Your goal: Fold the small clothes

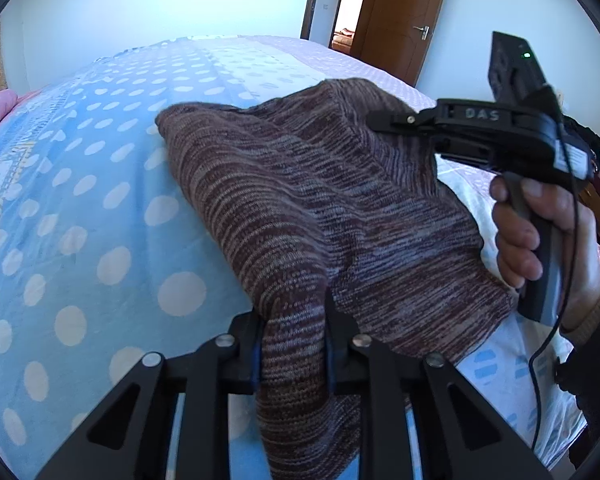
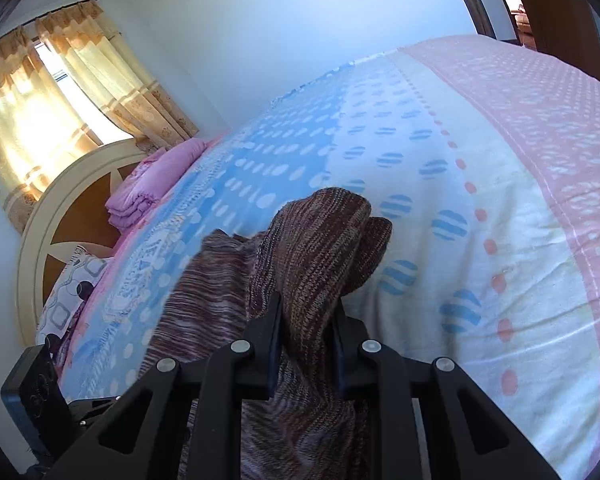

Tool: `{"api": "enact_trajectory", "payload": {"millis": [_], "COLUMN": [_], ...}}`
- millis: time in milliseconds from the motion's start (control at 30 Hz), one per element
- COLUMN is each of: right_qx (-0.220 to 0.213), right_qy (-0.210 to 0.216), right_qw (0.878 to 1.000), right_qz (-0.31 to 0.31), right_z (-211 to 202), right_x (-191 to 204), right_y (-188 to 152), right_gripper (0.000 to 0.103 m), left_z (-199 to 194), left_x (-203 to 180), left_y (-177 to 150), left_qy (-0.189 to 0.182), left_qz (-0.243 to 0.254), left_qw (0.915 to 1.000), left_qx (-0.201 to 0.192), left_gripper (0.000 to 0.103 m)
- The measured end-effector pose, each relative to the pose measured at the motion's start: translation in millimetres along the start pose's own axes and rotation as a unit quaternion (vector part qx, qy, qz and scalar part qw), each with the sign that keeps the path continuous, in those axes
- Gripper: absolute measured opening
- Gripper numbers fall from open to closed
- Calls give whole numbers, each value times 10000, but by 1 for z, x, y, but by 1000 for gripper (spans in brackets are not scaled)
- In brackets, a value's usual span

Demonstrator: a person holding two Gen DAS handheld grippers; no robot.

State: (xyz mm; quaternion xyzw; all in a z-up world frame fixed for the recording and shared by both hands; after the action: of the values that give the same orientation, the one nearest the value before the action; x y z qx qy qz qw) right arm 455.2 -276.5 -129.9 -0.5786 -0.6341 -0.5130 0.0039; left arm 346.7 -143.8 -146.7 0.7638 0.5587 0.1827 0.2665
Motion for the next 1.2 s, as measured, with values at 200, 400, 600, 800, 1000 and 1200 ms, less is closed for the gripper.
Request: {"api": "enact_trajectory", "payload": {"millis": [200, 400, 600, 800, 1000, 1200], "right_qx": [-93, -142, -114, -60, 41, 167], "right_qy": [86, 278, 501, 696, 912, 1096], "right_qw": [9999, 9995, 9987, 9975, 9957, 9935], "right_qz": [-64, 21, 3, -69, -179, -263], "right_z": [-14, -22, -18, -7, 10, 28], "right_x": [31, 55, 86, 120, 154, 181], "right_y": [-5, -26, -47, -61, -72, -78], "right_gripper": [20, 20, 20, 20, 20, 20], "left_z": [-27, -52, -70, -88, -95, -95], "left_x": [3, 22, 40, 47, 58, 65], "left_y": [-3, -24, -40, -51, -53, -54], "left_qy": [19, 85, 192, 317, 482, 644], "left_qz": [23, 13, -82, -198, -375, -515], "left_qw": [9999, 9998, 9996, 9990, 9977, 9960], "left_qx": [-96, -156, -184, -261, -308, -344], "left_gripper": [22, 22, 22, 22, 22, 22]}}
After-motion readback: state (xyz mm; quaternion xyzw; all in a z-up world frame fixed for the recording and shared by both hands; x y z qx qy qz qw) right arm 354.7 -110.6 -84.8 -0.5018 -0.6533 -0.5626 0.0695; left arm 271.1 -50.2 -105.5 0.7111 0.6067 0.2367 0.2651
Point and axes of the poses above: each gripper's, at about its wrist camera, not at the fingertips, and z roughly the way its jaws point, x to its left, y to its top, the point moved 7 cm from there along z, roughly the way its jaws point, and after that the axes turned 12 degrees about y, right-handed, at the moved point
